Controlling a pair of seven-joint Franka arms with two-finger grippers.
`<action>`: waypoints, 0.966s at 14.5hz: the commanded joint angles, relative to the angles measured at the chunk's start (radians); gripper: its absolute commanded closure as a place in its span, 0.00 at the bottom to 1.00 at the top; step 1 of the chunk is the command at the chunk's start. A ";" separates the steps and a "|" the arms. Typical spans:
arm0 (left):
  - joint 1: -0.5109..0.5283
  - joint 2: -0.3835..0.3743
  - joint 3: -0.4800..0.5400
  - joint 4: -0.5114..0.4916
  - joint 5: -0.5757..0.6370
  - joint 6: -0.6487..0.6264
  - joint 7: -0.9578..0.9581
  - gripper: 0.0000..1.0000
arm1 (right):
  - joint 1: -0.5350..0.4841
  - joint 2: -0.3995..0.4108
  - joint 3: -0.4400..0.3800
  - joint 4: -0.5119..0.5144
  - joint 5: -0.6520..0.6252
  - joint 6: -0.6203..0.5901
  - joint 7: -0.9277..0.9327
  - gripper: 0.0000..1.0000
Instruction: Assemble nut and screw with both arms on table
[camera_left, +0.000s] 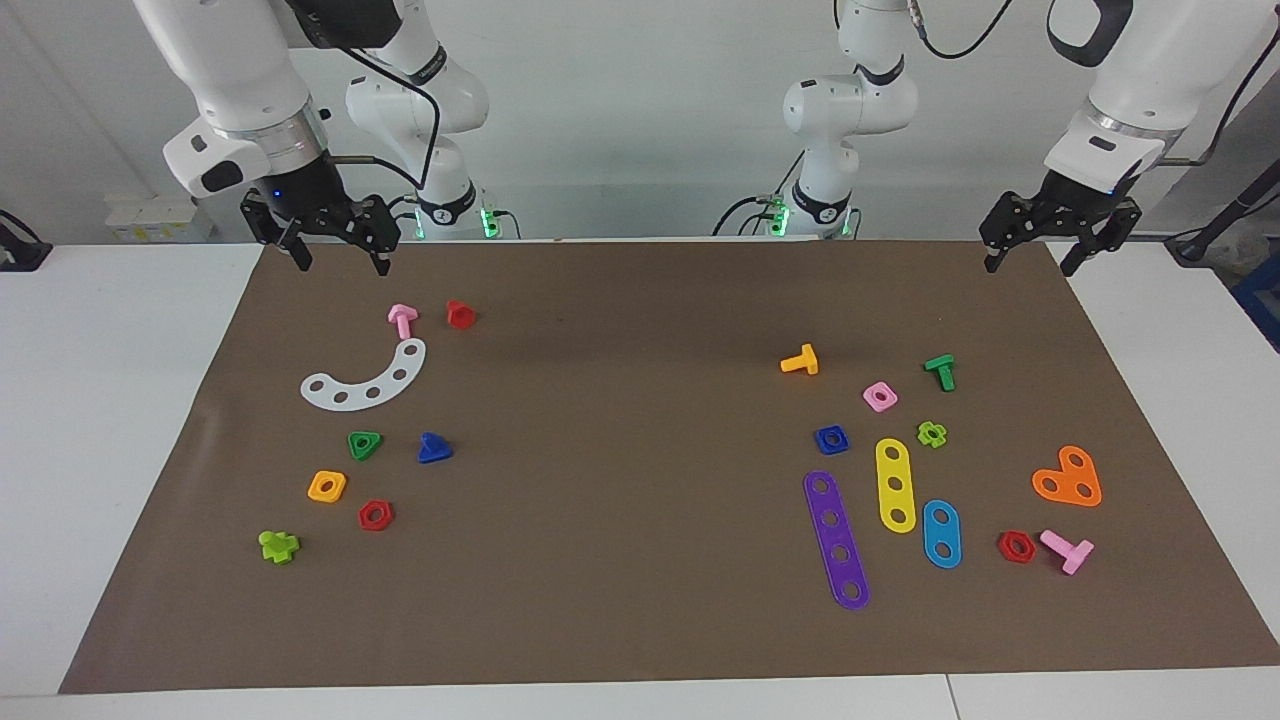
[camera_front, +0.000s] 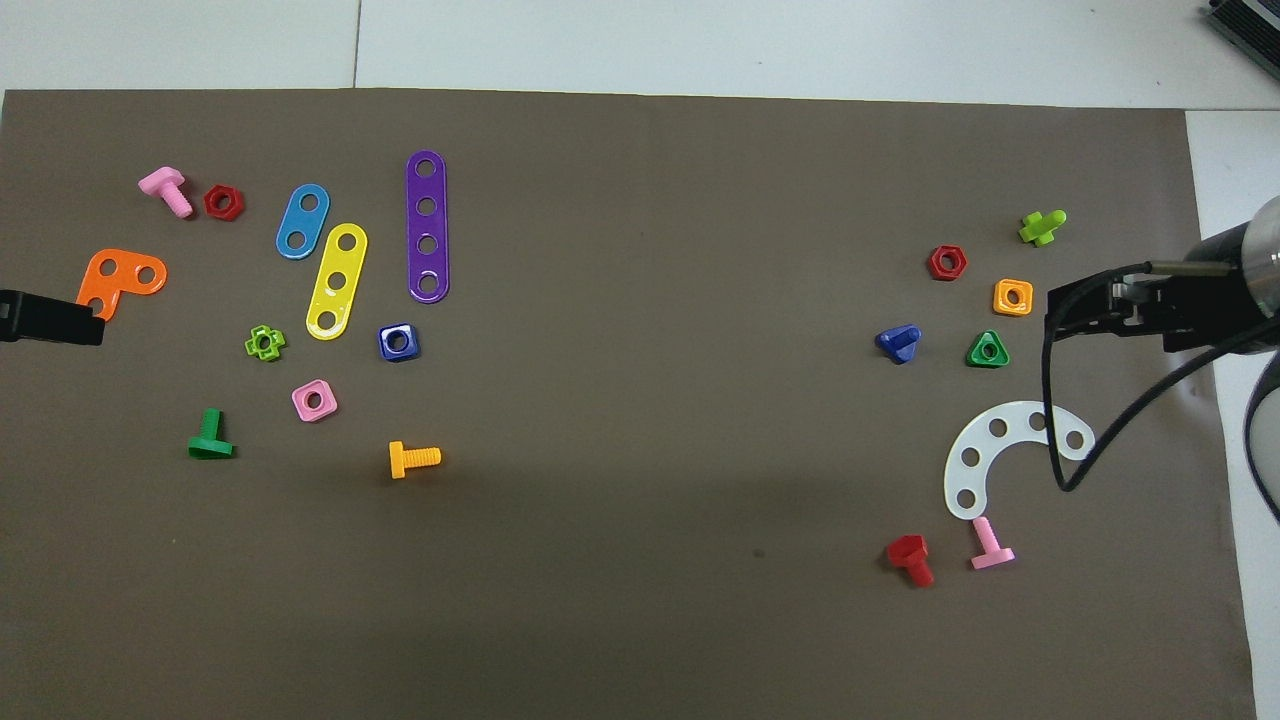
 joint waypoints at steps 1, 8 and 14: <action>-0.011 -0.023 0.009 -0.028 -0.013 0.023 -0.005 0.00 | -0.009 -0.021 0.008 -0.029 0.025 0.011 0.012 0.00; -0.012 -0.028 0.007 -0.044 -0.013 0.052 -0.003 0.00 | -0.009 -0.087 0.008 -0.246 0.025 0.235 0.006 0.00; -0.115 0.007 0.001 -0.225 -0.052 0.284 -0.106 0.00 | -0.009 0.017 0.008 -0.294 0.025 0.382 0.000 0.01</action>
